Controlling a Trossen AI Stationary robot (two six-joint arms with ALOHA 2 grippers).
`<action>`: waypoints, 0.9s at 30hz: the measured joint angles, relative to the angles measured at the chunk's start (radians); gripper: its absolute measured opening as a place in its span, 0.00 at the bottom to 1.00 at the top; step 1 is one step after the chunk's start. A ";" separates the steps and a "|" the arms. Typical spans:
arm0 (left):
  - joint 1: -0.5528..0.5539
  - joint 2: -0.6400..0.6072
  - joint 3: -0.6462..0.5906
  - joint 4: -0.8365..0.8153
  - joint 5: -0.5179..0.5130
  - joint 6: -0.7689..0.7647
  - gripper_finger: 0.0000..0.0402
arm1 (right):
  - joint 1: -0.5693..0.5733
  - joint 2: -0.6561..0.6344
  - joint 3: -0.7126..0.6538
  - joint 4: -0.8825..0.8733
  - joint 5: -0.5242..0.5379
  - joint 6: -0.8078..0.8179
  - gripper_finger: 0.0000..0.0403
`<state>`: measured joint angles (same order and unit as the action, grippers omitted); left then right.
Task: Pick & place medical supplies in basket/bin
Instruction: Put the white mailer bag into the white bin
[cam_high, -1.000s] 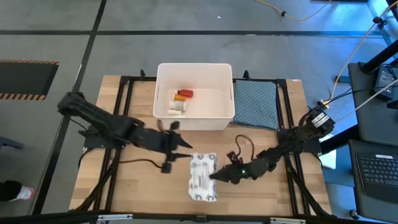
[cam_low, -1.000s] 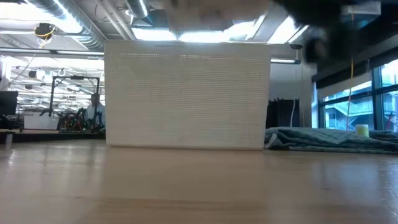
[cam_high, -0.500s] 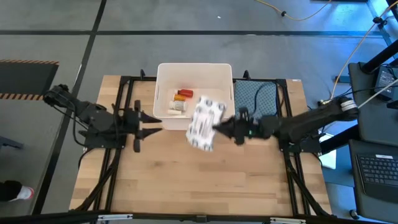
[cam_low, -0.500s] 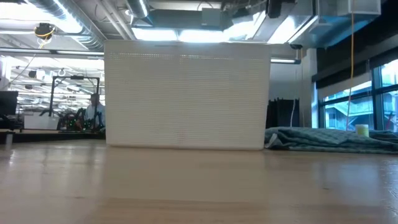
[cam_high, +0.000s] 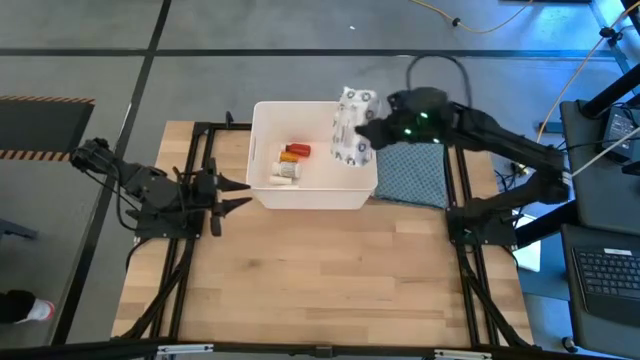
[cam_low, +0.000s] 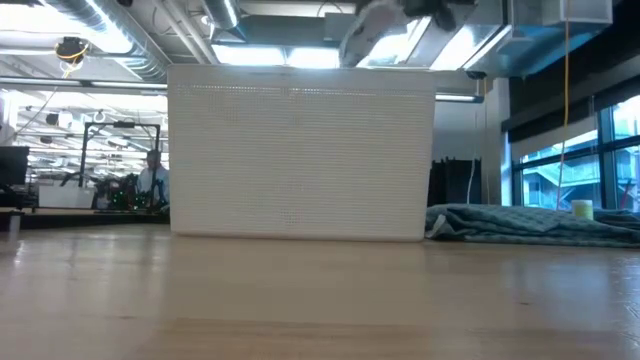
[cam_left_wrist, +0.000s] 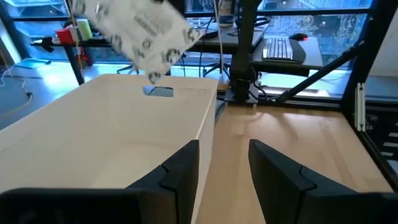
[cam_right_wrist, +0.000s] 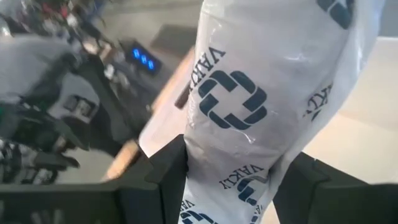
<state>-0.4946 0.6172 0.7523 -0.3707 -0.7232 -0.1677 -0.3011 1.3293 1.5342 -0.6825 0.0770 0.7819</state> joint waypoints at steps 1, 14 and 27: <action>0.000 -0.003 -0.001 -0.001 0.000 0.006 0.33 | -0.014 0.028 0.010 -0.001 -0.031 -0.004 0.44; 0.000 -0.011 -0.001 -0.001 0.009 0.033 0.33 | -0.133 0.390 0.014 0.005 -0.270 -0.047 0.44; 0.000 -0.011 -0.001 -0.001 0.009 0.033 0.33 | -0.141 0.457 0.060 0.002 -0.285 -0.108 0.44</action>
<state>-0.4946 0.6064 0.7517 -0.3714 -0.7143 -0.1349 -0.4423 1.7866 1.5941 -0.6806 -0.2085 0.6740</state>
